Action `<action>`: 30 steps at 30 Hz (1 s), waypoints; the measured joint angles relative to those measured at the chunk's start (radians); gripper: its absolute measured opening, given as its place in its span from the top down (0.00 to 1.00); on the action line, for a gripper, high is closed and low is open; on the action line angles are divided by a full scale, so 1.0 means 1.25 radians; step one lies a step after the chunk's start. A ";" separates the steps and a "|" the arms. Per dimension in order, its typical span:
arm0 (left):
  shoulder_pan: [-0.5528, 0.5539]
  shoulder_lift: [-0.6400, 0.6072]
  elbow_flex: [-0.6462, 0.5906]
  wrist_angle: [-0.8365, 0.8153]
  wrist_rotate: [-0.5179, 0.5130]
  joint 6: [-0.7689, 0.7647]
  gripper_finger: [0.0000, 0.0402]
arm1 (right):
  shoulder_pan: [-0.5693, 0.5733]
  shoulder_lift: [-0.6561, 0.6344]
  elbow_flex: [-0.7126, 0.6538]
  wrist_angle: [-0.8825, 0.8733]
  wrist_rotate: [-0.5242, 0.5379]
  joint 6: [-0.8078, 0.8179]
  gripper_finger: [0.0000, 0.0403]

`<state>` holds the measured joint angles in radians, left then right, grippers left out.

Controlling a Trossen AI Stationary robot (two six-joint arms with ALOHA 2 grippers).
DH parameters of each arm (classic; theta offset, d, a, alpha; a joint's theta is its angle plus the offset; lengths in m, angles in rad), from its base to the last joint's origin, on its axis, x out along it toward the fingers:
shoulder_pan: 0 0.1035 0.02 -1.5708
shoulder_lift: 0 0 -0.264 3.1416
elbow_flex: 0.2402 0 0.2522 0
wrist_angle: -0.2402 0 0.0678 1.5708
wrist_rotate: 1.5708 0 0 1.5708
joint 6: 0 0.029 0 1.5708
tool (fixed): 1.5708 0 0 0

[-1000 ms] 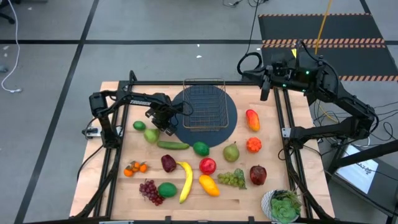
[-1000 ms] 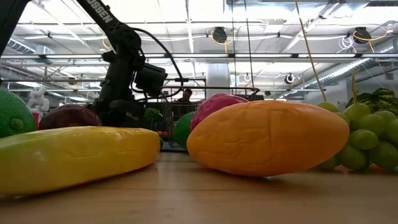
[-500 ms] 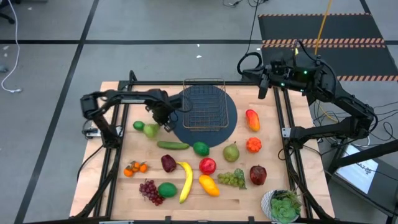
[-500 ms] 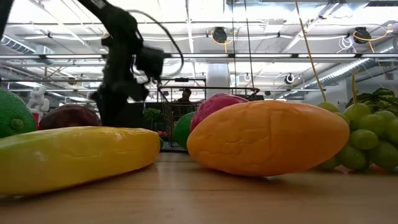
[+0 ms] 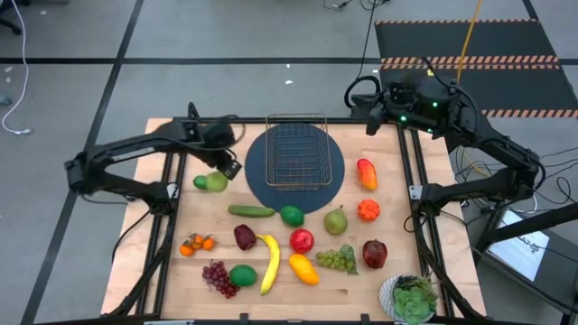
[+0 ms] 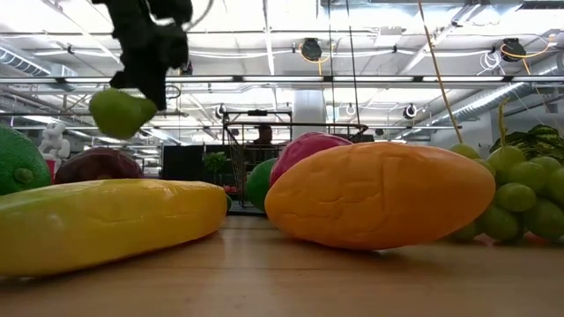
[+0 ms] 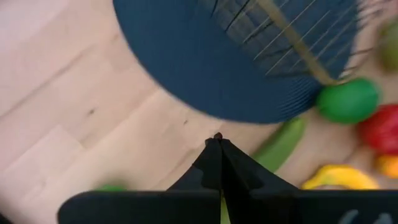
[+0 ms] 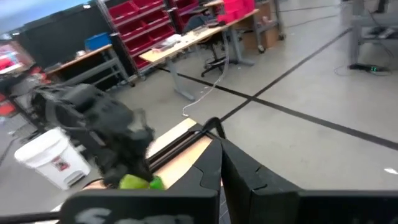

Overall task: Build produce basket
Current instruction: Put the top green pear into the gold wire basket

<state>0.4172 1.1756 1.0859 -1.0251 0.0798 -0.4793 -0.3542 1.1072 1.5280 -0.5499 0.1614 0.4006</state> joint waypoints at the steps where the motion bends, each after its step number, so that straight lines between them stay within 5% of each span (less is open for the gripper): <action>1: 0.002 -0.020 0.000 0.014 0.002 -0.007 1.00 | 0.000 0.006 0.000 0.000 0.000 0.007 0.99; 12: 0.036 -0.186 0.001 0.297 0.046 -0.171 1.00 | 0.000 0.074 0.000 0.018 -0.004 0.071 0.87; 22: 0.078 -0.186 0.002 0.633 0.052 -0.273 1.00 | 0.000 0.093 0.000 0.075 -0.030 0.065 0.83; 30: 0.120 -0.181 0.002 0.742 -0.029 -0.459 1.00 | 0.000 0.090 0.000 0.072 -0.071 0.044 0.82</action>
<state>0.5668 0.9498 1.0885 -0.0975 0.0432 -1.0525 -0.3538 1.2199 1.5280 -0.4604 0.0731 0.4557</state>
